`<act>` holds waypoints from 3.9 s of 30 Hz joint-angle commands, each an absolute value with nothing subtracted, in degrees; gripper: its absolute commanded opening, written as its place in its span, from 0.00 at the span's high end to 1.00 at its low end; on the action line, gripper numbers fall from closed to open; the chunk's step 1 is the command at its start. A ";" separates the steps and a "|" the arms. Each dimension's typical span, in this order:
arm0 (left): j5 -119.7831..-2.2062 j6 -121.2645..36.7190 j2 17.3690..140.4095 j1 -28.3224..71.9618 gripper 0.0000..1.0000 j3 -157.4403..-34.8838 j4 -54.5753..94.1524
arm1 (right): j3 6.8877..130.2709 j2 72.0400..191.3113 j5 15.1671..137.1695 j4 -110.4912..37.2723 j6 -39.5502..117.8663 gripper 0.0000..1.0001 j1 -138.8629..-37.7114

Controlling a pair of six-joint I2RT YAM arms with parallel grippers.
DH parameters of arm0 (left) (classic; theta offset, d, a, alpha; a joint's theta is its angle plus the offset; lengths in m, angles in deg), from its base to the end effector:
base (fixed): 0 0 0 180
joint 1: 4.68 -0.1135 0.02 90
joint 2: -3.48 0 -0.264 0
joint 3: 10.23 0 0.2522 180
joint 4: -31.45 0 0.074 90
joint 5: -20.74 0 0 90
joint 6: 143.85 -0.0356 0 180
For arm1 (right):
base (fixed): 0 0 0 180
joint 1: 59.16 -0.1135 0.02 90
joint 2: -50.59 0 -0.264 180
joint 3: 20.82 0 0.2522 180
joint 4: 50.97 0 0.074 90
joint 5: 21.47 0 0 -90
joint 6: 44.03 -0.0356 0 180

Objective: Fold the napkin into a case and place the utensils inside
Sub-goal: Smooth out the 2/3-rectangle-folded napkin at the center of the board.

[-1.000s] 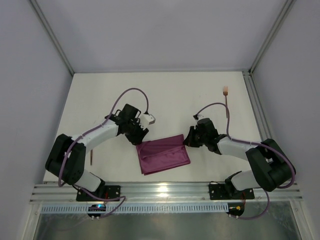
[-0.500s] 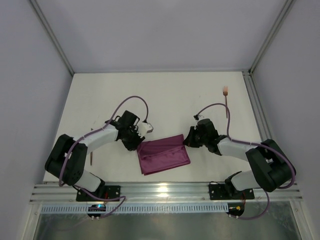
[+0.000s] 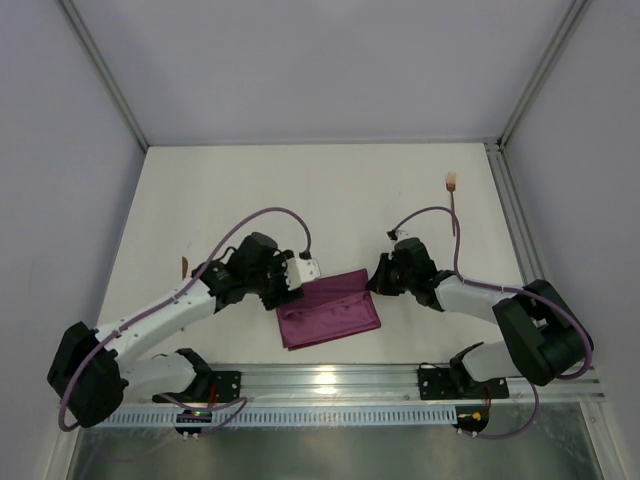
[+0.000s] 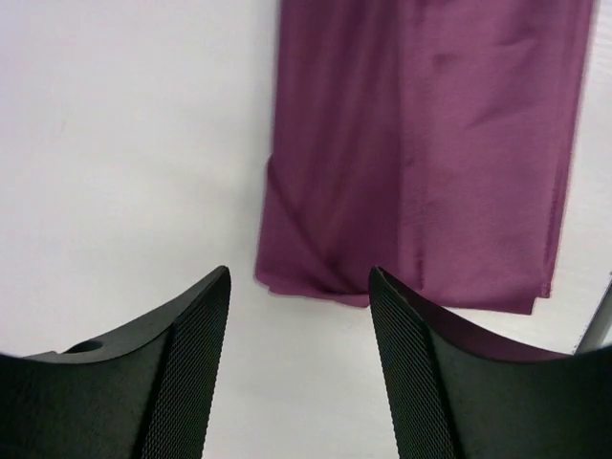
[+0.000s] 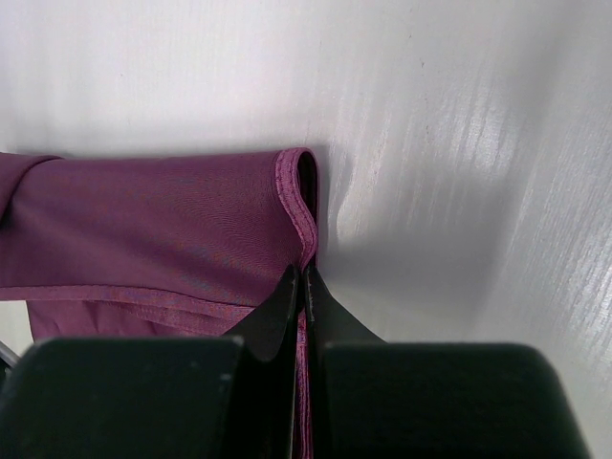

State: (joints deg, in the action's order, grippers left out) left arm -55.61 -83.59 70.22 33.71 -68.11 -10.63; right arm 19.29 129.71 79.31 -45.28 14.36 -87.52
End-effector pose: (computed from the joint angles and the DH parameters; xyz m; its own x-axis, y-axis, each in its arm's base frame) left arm 0.1777 -0.1515 0.2329 -0.1713 0.7507 -0.6380 0.9271 0.3420 0.1535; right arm 0.2112 0.1216 0.1374 -0.8330 0.1354 -0.5364 -0.1726 0.8575 0.4846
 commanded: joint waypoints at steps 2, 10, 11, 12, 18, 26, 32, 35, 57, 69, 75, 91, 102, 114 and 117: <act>-61.60 -90.67 70.45 42.94 0.36 -61.79 -4.12 | 19.84 128.29 78.37 -45.20 14.59 0.96 -87.90; -64.69 -91.91 79.41 43.13 0.57 -59.24 -0.16 | 22.65 127.24 78.55 -40.20 17.31 0.96 -87.90; -64.42 -91.91 79.68 43.22 0.61 -58.98 0.19 | 23.26 127.15 78.63 -39.76 17.76 0.96 -87.90; -63.64 -91.91 79.77 43.22 0.65 -58.71 0.02 | 23.44 126.97 78.98 -38.88 18.02 0.96 -87.81; -62.66 -91.21 80.74 43.13 0.82 -57.57 -0.24 | 24.85 124.16 80.91 -34.67 18.99 0.96 -87.99; -63.89 -89.71 81.88 43.13 1.00 -57.57 0.19 | 21.26 121.34 83.03 -34.04 18.03 0.96 -88.69; -63.46 -90.49 80.30 43.13 1.00 -57.13 -1.21 | 17.38 124.76 82.08 -39.83 16.27 0.96 -88.69; -64.42 -92.25 80.47 43.13 0.96 -56.43 -2.27 | 17.29 126.79 78.65 -40.02 17.05 0.96 -88.60; -59.59 -98.85 78.97 41.46 0.97 -56.33 -7.19 | 19.22 120.39 73.89 -32.47 18.55 0.78 -88.69; -59.68 -99.29 78.63 41.46 0.92 -56.86 -6.66 | 28.28 114.29 67.09 -28.02 20.14 0.83 -96.50; -59.94 -98.77 77.67 41.46 0.85 -57.48 -7.80 | 23.98 125.99 77.40 -45.36 14.78 0.96 -98.54; -42.37 -96.23 67.12 41.46 0.46 -71.19 -28.02 | 21.42 132.95 73.54 -46.35 11.34 0.96 -98.45; -61.53 -89.09 78.44 41.46 0.88 -64.95 -6.66 | 21.51 131.63 73.80 -45.38 11.78 0.96 -98.45; -58.97 -92.70 76.70 41.46 0.87 -56.16 -6.93 | 22.47 129.70 74.06 -44.42 13.01 0.96 -98.45; -58.62 -91.91 76.52 41.46 0.87 -56.51 -6.49 | 25.45 126.90 75.82 -42.84 18.25 0.93 -98.45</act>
State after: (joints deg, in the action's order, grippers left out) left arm -59.17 -92.07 76.63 41.69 -57.90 -6.63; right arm 22.14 130.97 75.05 -43.88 13.22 -98.32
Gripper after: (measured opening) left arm 0.134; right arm 0.060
